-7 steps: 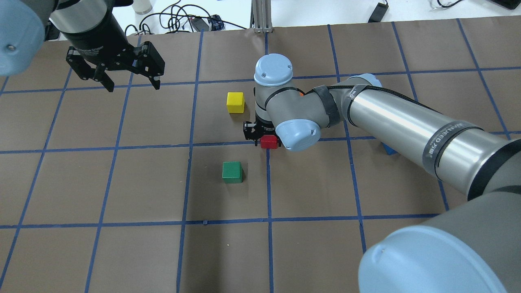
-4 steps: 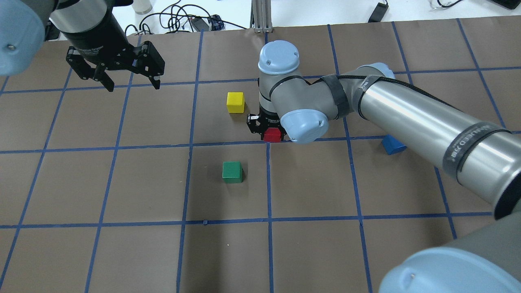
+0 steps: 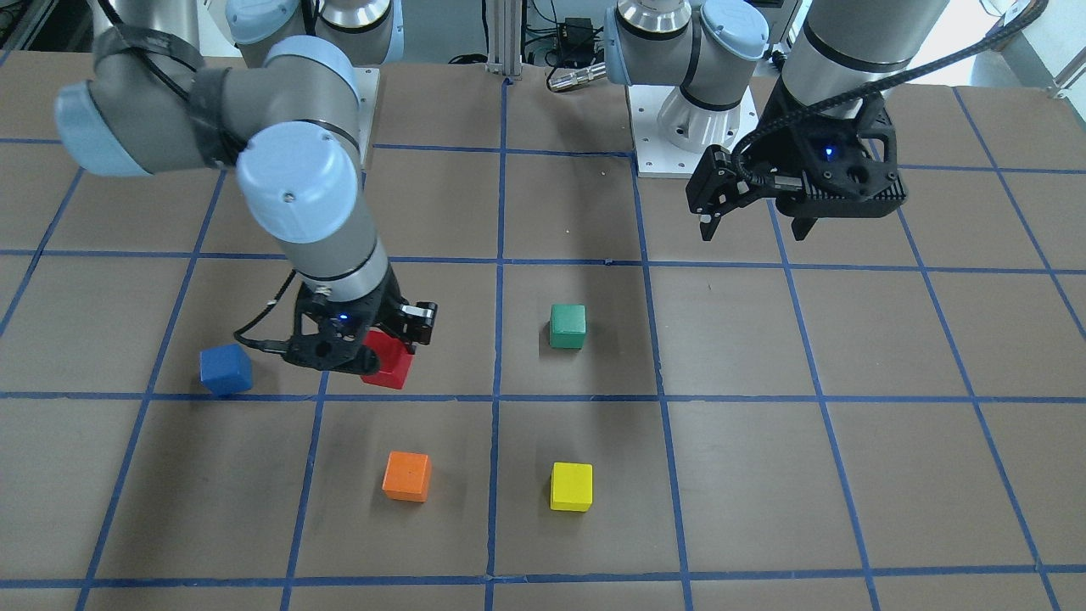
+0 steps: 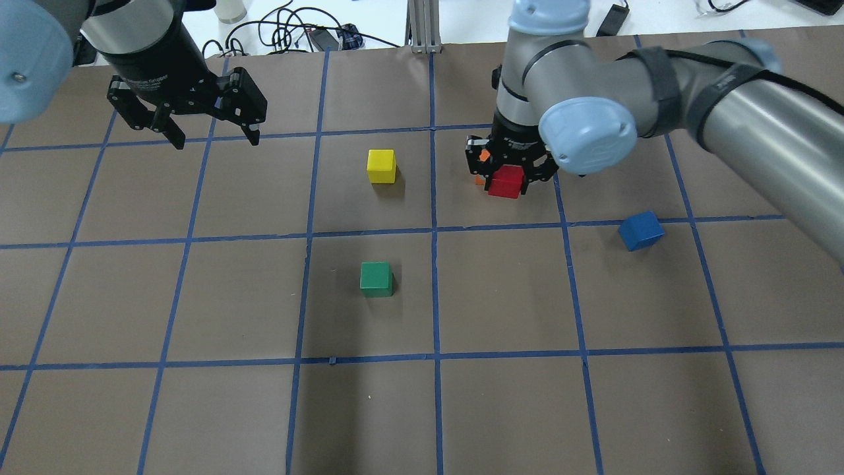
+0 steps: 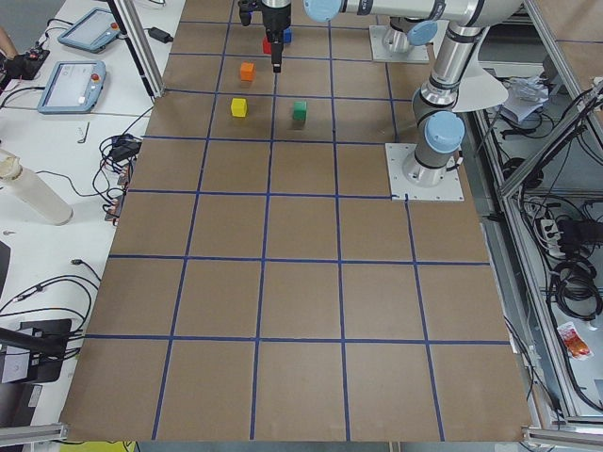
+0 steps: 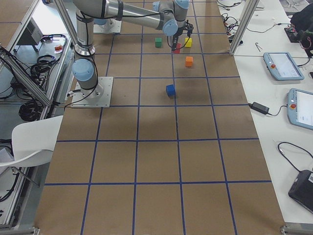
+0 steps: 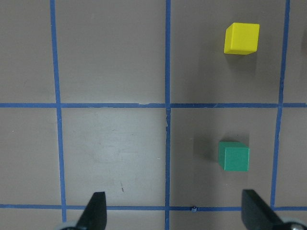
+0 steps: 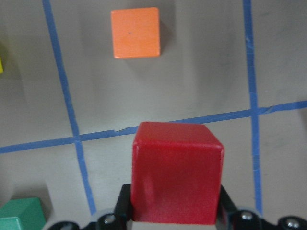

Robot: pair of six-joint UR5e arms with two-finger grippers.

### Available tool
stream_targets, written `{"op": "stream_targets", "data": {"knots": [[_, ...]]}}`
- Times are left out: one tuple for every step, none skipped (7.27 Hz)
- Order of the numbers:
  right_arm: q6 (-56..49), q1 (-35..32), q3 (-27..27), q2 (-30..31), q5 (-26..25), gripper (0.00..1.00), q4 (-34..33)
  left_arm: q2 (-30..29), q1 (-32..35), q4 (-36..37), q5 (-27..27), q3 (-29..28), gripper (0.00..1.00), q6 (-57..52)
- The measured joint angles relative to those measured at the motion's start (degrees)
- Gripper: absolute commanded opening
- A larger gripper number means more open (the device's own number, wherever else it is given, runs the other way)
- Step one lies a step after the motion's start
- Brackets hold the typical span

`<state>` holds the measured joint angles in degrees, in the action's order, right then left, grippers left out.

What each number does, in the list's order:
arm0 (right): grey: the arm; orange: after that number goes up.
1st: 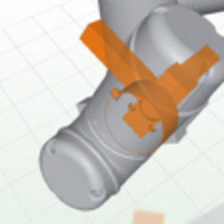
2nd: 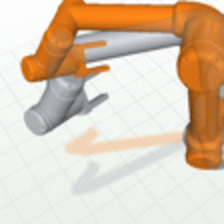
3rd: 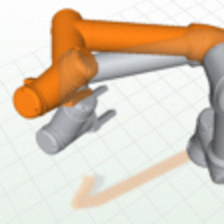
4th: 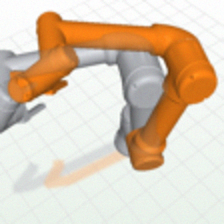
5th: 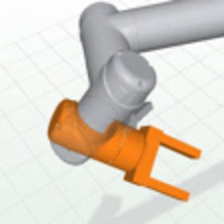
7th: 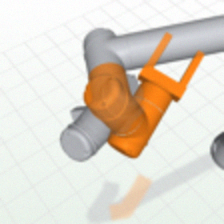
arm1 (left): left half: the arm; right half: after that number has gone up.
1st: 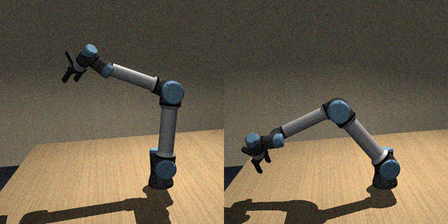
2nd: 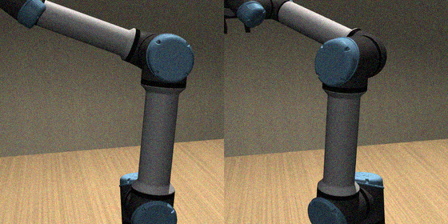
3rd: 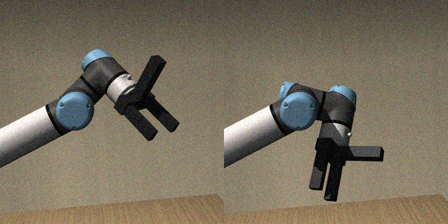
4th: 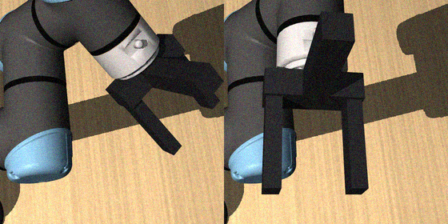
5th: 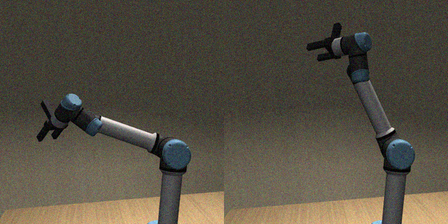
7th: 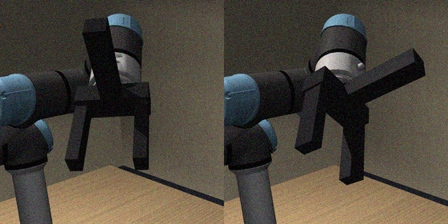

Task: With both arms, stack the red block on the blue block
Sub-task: 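Carry the red cube with the right gripper over the blue cube and lower it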

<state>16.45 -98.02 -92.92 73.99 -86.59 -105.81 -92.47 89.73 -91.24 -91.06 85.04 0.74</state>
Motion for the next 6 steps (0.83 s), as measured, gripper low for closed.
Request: {"op": "stream_targets", "data": {"knots": [[-4.7, 3.8, -0.4, 1.9, -0.1, 0.0, 3.4, 0.0, 0.0, 0.0, 0.0, 0.0, 1.0, 0.0], [-9.9, 7.5, -1.5, 3.5, -0.6, 0.0, 5.7, 0.0, 0.0, 0.0, 0.0, 0.0, 1.0, 0.0], [-15.4, 10.7, -3.5, 4.8, -2.2, 0.0, 6.4, -0.1, 0.0, 0.0, 0.0, 0.0, 1.0, 0.0], [-21.3, 13.9, -5.6, 5.7, -3.8, 0.0, 6.0, -0.1, 0.0, 0.0, 0.1, -0.1, 1.0, 0.0], [-26.5, 16.9, -7.6, 6.1, -4.6, 0.0, 4.7, -0.1, 0.0, 0.0, 0.1, -0.1, 1.0, 0.0], [-30.9, 19.2, -9.2, 6.3, -4.7, 0.0, 3.2, -0.1, 0.0, 0.0, 0.0, -0.1, 1.0, 0.0]]}}
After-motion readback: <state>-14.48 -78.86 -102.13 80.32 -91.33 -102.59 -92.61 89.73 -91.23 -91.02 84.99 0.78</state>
